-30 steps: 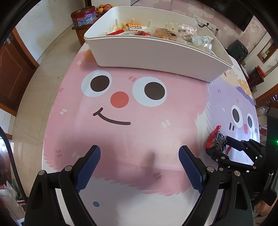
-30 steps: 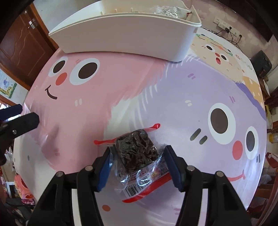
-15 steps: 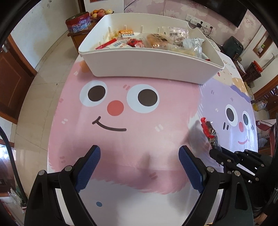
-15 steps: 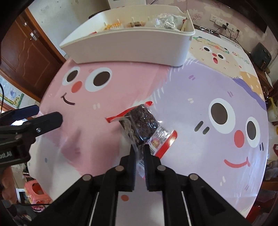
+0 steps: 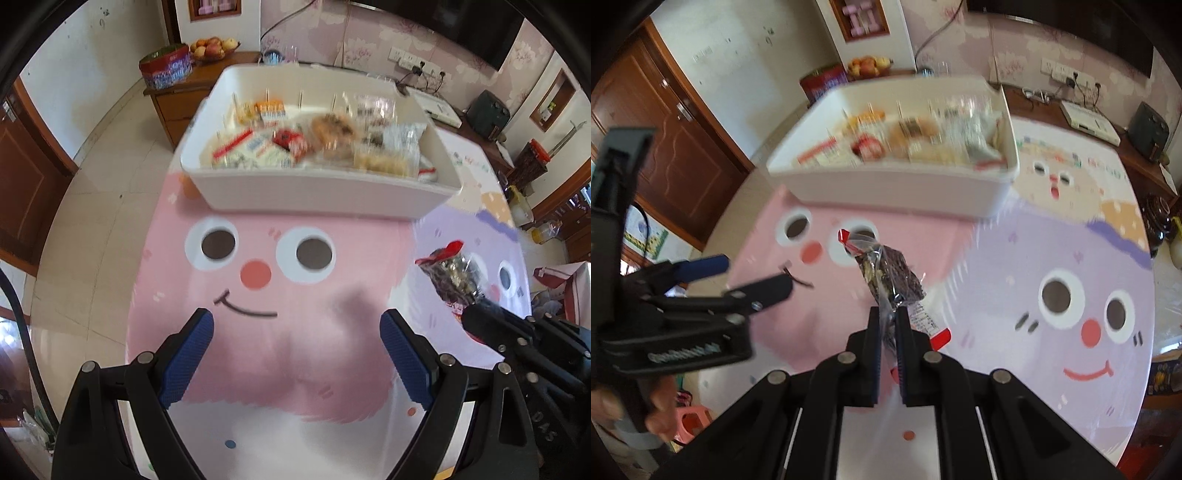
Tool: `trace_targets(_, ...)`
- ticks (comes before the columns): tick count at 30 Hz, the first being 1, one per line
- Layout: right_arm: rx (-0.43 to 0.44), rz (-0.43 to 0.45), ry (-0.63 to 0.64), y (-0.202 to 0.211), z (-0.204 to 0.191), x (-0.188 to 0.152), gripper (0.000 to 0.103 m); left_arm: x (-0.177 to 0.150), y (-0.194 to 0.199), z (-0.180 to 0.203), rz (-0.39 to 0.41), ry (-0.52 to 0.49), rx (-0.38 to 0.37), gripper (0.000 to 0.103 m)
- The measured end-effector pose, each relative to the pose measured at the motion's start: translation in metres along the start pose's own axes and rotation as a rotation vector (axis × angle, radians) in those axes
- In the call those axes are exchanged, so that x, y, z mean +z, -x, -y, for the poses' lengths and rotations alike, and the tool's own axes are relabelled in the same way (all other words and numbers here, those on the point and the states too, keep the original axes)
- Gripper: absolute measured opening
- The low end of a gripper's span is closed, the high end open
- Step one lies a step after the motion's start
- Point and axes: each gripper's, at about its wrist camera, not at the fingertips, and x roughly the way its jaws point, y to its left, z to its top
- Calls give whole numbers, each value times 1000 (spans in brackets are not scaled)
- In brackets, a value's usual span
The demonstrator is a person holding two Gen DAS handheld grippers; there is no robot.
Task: Organize snacks
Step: 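Carry the chocolate packet over the white tray and open the right tool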
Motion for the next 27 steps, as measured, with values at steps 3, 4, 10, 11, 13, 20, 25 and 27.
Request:
trace_targets(3,15,62,1,22,-7,20,7,18,17,-4,38,-3,-8,91)
trace_targets(4,16,85,3,29,-10,28,7,24,22,-5,49,-4,-10,91)
trace_targets(10,7,235,11,71,-19,83,7,74,58,-12,149,-25,-7,91)
trace_targets(11,4,256,10,77,-20,91,7,82,63,-13,166,-30,-5,91)
trace_targets(13,-5,304,10,89,-22,110,7,101,73,-15,203,-37,0,91)
trace_targets(20,-44,399,8,105,-23,161,7,161,98,-18,301,-45,7,96)
trace_targets(25,-63,425,-6,100,-22,190,7,191,103,-21,344,-56,22,102)
trace_targets(27,-70,425,-17,94,-19,201,7,202,101,-22,349,-60,31,102)
